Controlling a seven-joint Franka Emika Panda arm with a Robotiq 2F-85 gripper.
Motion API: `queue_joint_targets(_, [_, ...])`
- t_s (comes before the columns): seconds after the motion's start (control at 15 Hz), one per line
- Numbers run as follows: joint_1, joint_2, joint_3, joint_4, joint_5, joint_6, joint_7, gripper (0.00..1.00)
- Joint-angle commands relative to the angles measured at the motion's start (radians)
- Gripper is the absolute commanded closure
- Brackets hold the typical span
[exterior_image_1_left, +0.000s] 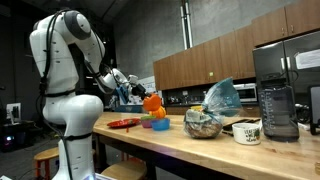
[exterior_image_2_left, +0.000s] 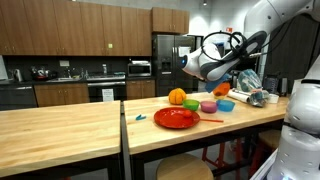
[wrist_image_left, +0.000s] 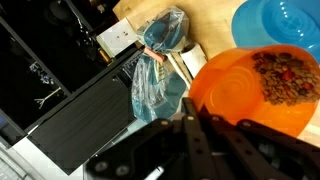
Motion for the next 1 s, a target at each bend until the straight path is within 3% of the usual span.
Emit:
queue_joint_targets(0.0, [-0.022,-0.057,-0.027,-0.016,0.014,0.018,-0.029,0.99])
queue_joint_targets(0.93, [-0.099,-0.038,-0.060,-0.046,-0.053,-0.037,0.046,0.99])
